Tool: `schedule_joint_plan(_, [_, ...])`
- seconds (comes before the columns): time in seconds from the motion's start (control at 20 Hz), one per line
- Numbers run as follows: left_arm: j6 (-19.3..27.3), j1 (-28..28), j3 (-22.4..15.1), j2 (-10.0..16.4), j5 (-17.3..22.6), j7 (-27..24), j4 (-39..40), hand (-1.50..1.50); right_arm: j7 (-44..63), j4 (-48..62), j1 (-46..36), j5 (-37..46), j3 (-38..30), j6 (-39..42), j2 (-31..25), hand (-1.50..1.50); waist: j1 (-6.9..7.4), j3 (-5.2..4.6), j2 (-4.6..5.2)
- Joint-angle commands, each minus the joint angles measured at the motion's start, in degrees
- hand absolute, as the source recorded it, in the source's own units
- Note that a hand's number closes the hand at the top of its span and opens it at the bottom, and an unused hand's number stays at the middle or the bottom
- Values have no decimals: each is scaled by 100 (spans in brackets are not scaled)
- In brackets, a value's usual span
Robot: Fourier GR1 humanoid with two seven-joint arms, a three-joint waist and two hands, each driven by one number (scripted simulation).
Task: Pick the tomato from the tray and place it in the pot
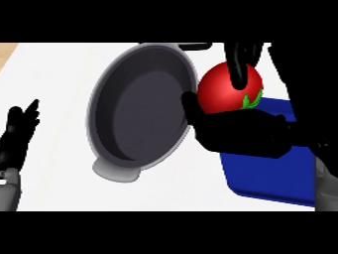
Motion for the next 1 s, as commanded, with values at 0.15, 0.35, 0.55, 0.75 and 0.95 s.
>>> schedule_joint_plan(0.15, [77, 96, -81, -111, -133, 62, -136, 0, -15, 1914, -672, 365, 189, -231, 1027, 150, 28, 8, 25])
schedule_joint_plan(0.35, [-96, 250, 43, -3, 2, -3, -239, 0, -344, 2872, -776, 438, 247, -374, 1554, 150, 34, 10, 29])
schedule_joint_plan(0.55, [-250, 244, 109, 75, 109, 166, -412, 0, -302, 3681, -1132, 301, 54, -396, 2025, 150, 40, 11, 21])
schedule_joint_plan(0.75, [-42, -151, 12, -124, -83, -111, 161, 0, -634, 4502, -733, -76, 324, -1399, 2041, -150, 78, 6, 74])
schedule_joint_plan(0.95, [-54, -109, -1, -105, -132, 126, -134, 0, -1221, 4760, -594, -521, 419, -2118, 2047, -150, 70, 12, 50])
